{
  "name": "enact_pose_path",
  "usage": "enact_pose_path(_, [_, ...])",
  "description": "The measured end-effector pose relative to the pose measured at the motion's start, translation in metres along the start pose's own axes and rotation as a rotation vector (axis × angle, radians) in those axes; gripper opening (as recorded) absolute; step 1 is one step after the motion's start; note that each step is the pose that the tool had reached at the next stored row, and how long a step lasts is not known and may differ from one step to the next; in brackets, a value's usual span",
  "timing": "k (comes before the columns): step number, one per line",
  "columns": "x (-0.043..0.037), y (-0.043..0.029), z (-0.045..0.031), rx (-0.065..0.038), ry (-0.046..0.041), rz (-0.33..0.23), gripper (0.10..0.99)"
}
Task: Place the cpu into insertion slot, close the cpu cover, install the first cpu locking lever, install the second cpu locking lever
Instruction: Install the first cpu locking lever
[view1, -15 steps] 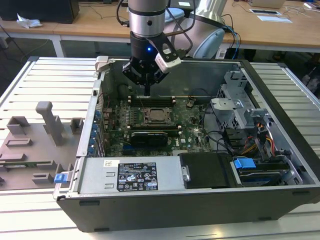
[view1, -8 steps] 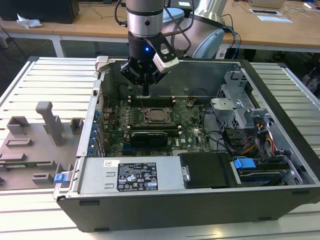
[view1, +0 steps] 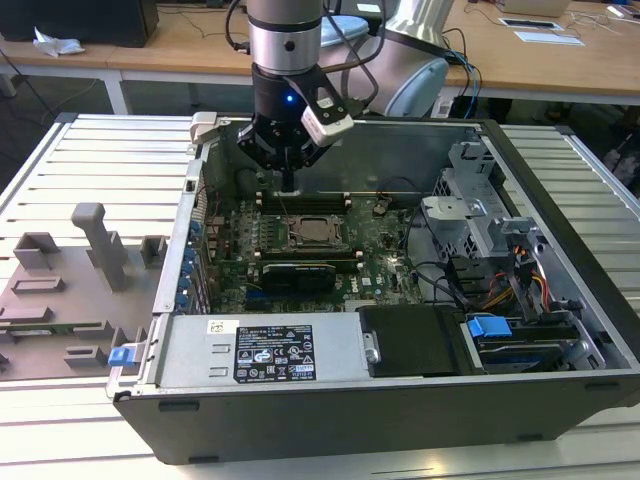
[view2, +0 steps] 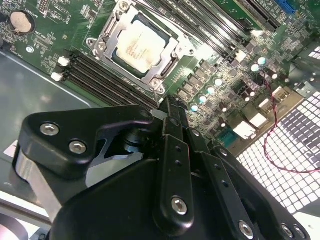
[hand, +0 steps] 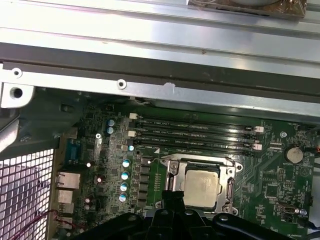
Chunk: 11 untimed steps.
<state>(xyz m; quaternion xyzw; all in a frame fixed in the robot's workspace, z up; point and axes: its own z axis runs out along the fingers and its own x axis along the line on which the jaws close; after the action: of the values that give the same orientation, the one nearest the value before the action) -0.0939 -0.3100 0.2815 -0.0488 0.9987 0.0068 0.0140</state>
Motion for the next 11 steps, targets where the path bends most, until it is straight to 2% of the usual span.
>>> enact_pose_path(6, [0.0053,0.0005,0.0004,0.000,-0.0001,0.000,0.106])
enact_pose_path(11, [0.0110,0.0013,0.0059,0.000,0.0001,0.000,0.106])
